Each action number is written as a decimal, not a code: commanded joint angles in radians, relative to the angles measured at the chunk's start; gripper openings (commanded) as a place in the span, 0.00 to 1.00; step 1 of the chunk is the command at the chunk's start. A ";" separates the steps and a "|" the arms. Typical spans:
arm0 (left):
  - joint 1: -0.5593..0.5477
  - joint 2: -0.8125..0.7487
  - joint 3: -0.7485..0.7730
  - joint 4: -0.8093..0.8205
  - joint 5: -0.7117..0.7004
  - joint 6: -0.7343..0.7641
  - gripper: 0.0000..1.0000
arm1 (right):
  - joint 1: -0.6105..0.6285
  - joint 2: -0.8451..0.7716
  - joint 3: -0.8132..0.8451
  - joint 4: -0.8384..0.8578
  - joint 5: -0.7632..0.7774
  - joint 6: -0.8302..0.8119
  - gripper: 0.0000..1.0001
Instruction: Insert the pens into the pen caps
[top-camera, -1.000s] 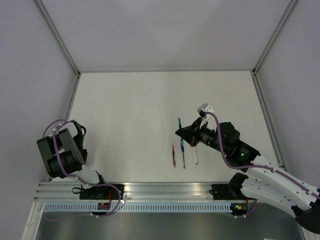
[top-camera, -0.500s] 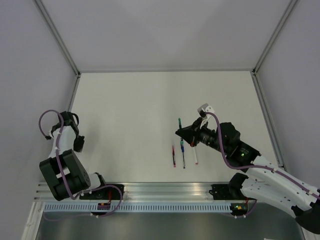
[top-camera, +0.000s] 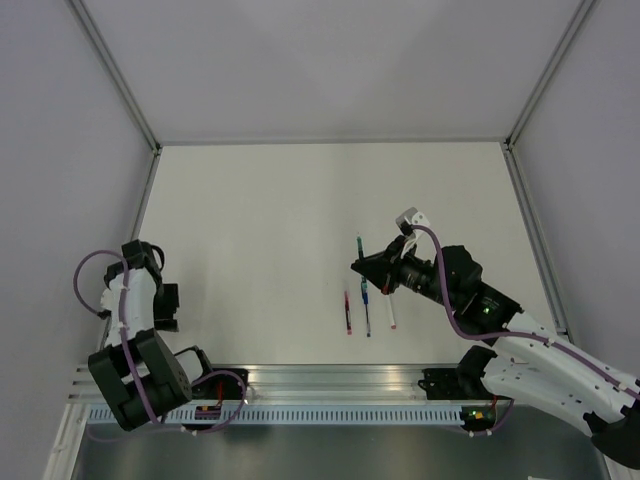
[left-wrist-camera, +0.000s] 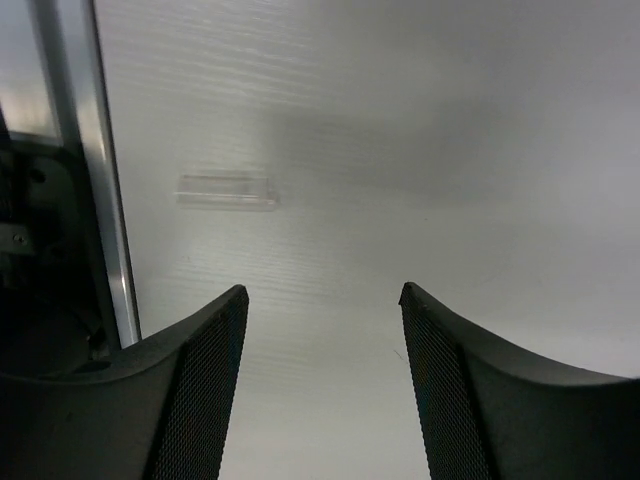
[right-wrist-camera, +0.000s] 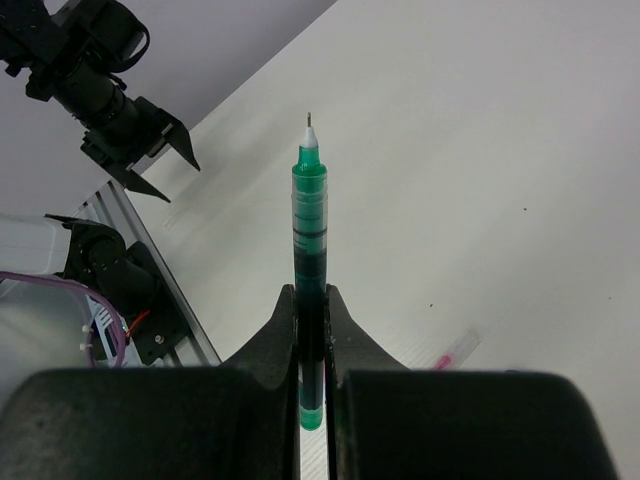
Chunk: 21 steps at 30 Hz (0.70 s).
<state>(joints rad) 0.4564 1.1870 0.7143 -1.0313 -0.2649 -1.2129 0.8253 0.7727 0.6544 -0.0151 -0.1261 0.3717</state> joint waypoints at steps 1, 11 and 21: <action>0.002 -0.105 0.017 -0.125 -0.060 -0.276 0.69 | -0.002 0.002 -0.002 0.037 -0.020 0.012 0.00; 0.001 -0.044 -0.053 -0.070 0.020 -0.444 0.74 | -0.002 0.049 -0.007 0.041 -0.018 0.013 0.00; 0.002 -0.110 -0.049 -0.069 -0.119 -0.494 0.88 | 0.000 0.066 -0.002 0.037 0.013 0.003 0.00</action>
<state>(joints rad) 0.4568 1.0935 0.6453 -1.0901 -0.3229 -1.6287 0.8253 0.8421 0.6456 -0.0143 -0.1303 0.3733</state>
